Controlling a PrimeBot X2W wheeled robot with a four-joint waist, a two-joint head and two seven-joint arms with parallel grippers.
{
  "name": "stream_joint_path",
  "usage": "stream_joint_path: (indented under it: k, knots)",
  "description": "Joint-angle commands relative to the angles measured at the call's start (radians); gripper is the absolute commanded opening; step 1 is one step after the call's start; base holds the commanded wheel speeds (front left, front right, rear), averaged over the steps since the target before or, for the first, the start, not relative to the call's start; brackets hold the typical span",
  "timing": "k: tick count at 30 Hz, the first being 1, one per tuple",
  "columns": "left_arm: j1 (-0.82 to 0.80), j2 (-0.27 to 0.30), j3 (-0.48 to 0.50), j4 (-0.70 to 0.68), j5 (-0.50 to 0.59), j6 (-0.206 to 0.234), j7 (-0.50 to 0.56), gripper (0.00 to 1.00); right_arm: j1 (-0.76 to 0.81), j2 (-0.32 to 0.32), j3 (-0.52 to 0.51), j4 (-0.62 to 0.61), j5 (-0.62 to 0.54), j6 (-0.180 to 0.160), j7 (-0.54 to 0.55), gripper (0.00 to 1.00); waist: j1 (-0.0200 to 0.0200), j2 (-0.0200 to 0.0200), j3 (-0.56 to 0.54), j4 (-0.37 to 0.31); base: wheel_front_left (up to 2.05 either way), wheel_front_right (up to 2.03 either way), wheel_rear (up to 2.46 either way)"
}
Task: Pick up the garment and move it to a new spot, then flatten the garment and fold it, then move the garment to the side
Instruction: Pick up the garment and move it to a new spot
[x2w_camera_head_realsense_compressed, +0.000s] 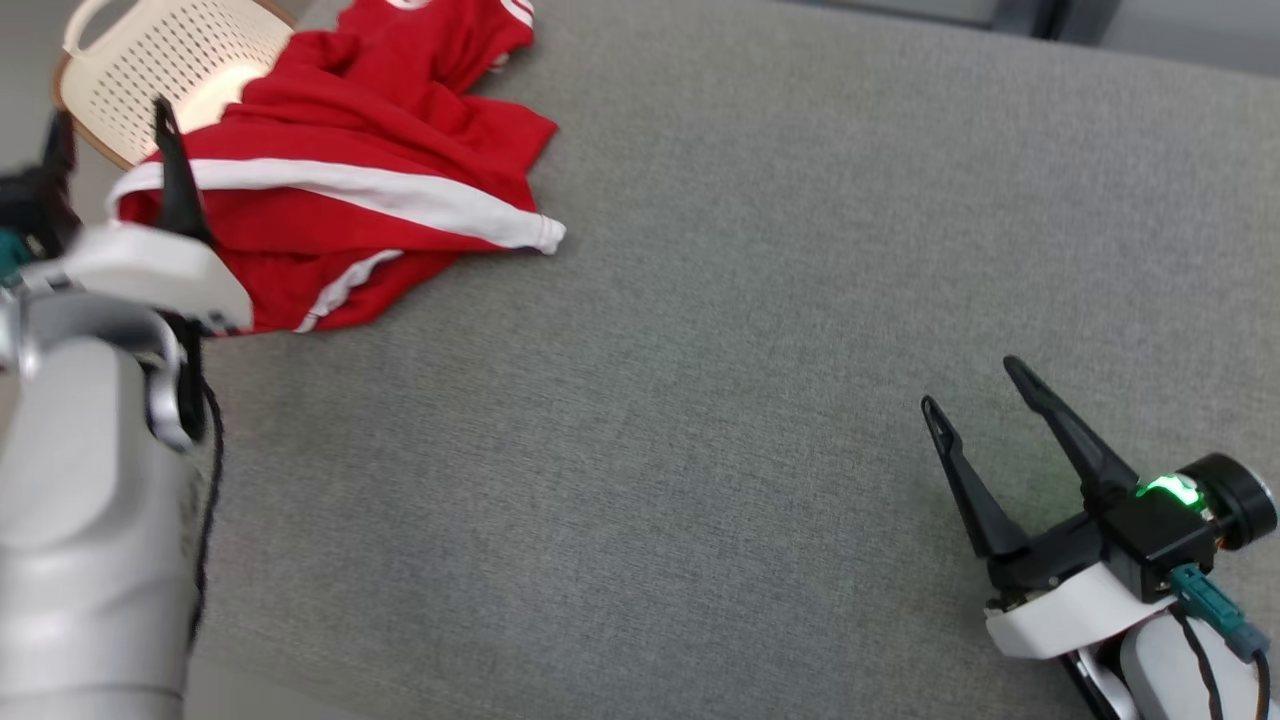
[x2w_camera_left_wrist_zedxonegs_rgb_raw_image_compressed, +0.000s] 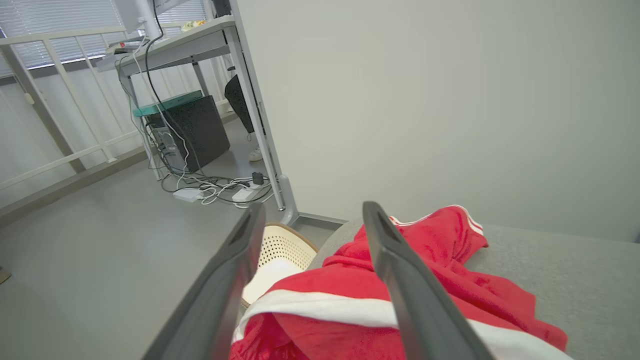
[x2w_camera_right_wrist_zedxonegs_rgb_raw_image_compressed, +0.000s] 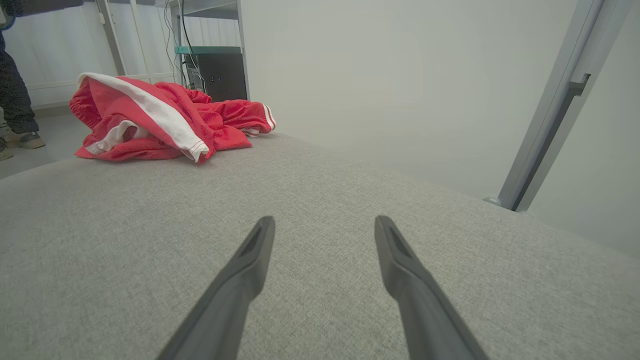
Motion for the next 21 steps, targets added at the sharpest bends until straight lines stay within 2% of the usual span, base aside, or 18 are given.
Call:
stream_joint_path:
  k: [1,5,9,12,17,18,19,20,21]
  knots:
    - [-0.047,0.017,0.002,0.053,-0.002,-0.003,0.027,1.0,-0.024,-0.016,0.007,-0.008,0.005,0.0,-0.001,1.0,0.0,0.0,0.069,-0.031,0.0,0.0,0.0]
    - [-0.182,0.054,0.011,0.237,-0.031,-0.026,0.165,1.0,-0.066,-0.053,0.03,-0.026,0.014,-0.001,-0.001,1.0,0.0,0.0,0.133,-0.065,0.0,0.0,0.0]
    - [-0.234,0.053,0.037,0.373,-0.088,-0.068,0.278,1.0,-0.087,-0.069,0.027,-0.039,0.02,-0.001,-0.001,1.0,0.0,0.0,0.169,-0.089,0.0,0.0,0.0]
    - [-0.254,0.061,0.054,0.435,-0.119,-0.094,0.295,1.0,-0.086,-0.071,0.02,-0.041,0.023,-0.001,-0.001,1.0,0.0,0.0,0.184,-0.099,0.0,0.0,0.0]
    - [-0.264,0.037,0.061,0.511,-0.158,-0.142,0.28,1.0,-0.074,-0.067,0.009,-0.032,0.022,-0.001,-0.001,1.0,0.0,0.0,0.192,-0.103,0.0,0.0,0.0]
    - [-0.265,0.033,0.06,0.521,-0.165,-0.154,0.278,0.47,-0.072,-0.066,0.008,-0.031,0.022,-0.001,-0.001,1.0,0.0,0.0,0.191,-0.103,0.0,0.0,0.0]
    - [-0.265,0.031,0.057,0.527,-0.167,-0.161,0.264,0.08,-0.07,-0.064,0.006,-0.029,0.021,-0.001,-0.001,1.0,0.0,0.0,0.189,-0.102,0.0,0.0,0.0]
    - [-0.264,0.031,0.051,0.532,-0.167,-0.167,0.251,0.0,-0.069,-0.06,0.005,-0.026,0.019,-0.001,-0.001,1.0,0.0,0.0,0.186,-0.101,0.0,0.0,0.0]
    - [-0.262,0.032,0.049,0.534,-0.17,-0.172,0.231,0.0,-0.07,-0.056,0.004,-0.025,0.016,-0.001,0.0,1.0,0.0,0.0,0.181,-0.1,0.0,0.0,0.0]
